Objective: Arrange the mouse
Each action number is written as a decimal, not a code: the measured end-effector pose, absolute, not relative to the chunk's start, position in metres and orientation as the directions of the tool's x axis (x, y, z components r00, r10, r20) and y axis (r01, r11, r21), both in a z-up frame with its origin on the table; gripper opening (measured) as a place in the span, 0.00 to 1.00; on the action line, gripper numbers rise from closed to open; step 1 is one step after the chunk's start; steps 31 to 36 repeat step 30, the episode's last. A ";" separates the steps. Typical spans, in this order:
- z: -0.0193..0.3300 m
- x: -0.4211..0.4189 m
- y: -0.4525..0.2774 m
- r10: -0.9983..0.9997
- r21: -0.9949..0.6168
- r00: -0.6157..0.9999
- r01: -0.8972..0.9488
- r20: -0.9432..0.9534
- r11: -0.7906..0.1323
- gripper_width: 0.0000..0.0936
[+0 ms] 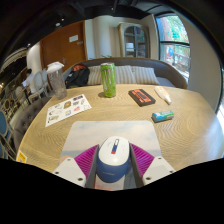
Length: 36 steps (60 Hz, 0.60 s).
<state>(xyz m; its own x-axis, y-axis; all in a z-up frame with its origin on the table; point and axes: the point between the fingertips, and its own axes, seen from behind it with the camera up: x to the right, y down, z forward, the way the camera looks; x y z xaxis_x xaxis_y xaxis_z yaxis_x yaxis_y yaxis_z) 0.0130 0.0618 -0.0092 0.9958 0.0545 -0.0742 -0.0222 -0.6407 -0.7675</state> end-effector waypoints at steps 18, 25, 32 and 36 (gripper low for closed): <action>0.038 0.015 -0.004 0.079 -0.824 0.992 -0.038 -0.100 -0.565 0.90; 0.047 0.019 -0.062 0.096 -0.839 0.990 -0.039 -0.107 -0.542 0.90; 0.046 0.029 -0.104 0.089 -0.850 0.991 -0.035 -0.097 -0.526 0.90; 0.046 0.029 -0.104 0.089 -0.850 0.991 -0.035 -0.097 -0.526 0.90</action>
